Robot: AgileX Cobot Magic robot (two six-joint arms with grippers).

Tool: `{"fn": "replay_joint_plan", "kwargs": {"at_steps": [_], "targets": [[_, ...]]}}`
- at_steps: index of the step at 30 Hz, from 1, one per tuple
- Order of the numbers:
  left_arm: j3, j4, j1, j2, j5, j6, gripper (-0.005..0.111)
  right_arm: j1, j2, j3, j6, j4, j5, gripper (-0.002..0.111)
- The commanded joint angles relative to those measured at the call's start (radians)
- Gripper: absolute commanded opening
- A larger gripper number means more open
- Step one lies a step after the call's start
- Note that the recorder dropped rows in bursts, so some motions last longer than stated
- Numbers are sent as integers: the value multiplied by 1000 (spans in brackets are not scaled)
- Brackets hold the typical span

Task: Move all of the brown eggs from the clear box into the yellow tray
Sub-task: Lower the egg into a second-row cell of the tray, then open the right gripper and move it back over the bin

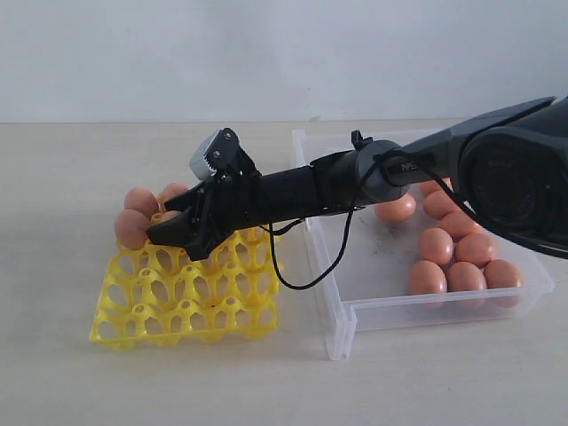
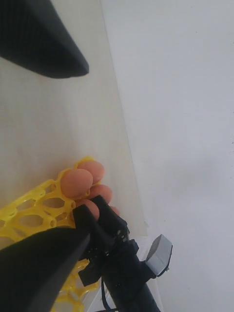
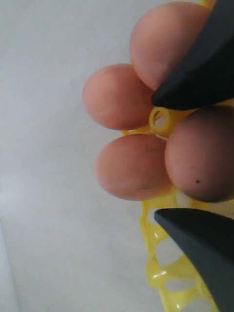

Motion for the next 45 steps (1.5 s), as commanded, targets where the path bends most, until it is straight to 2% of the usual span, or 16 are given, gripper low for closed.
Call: {"fn": "replay_joint_plan", "kwargs": {"at_steps": [1,7,10,13,16,19,23,25,29,32,38,40,43,45], "targets": [[4,-7,-7,-4,0,-8,78,-4,-32,11,-1,-41,-63,56],[4,-7,-7,-4,0,-8,78,-4,-196,13,0,-56,-86,56],[4,-7,-7,-4,0,-8,78,-4,-280,13,28,-128,-139,56],[4,-7,-7,-4,0,-8,78,-4,-357,13,148,-264,-255,56],[4,-7,-7,-4,0,-8,78,-7,-421,13,455,-549,-422,56],[4,-7,-7,-4,0,-8,78,-37,-467,13,911,-947,-454,56],[4,-7,-7,-4,0,-8,78,-120,-506,13,1502,-1376,-352,56],[4,-7,-7,-4,0,-8,78,-176,-515,13,1759,-1504,-260,56],[4,-7,-7,-4,0,-8,78,-280,-507,13,1964,-1664,-68,56],[4,-7,-7,-4,0,-8,78,-317,-485,13,1896,-1682,6,56],[4,-7,-7,-4,0,-8,78,-299,-437,13,1366,-1646,68,56],[4,-7,-7,-4,0,-8,78,-288,-429,13,1351,-1644,49,56],[4,-7,-7,-4,0,-8,78,-288,-420,13,1458,-1642,-36,56],[4,-7,-7,-4,0,-8,78,-288,-408,13,1464,-1675,-29,56]]}}
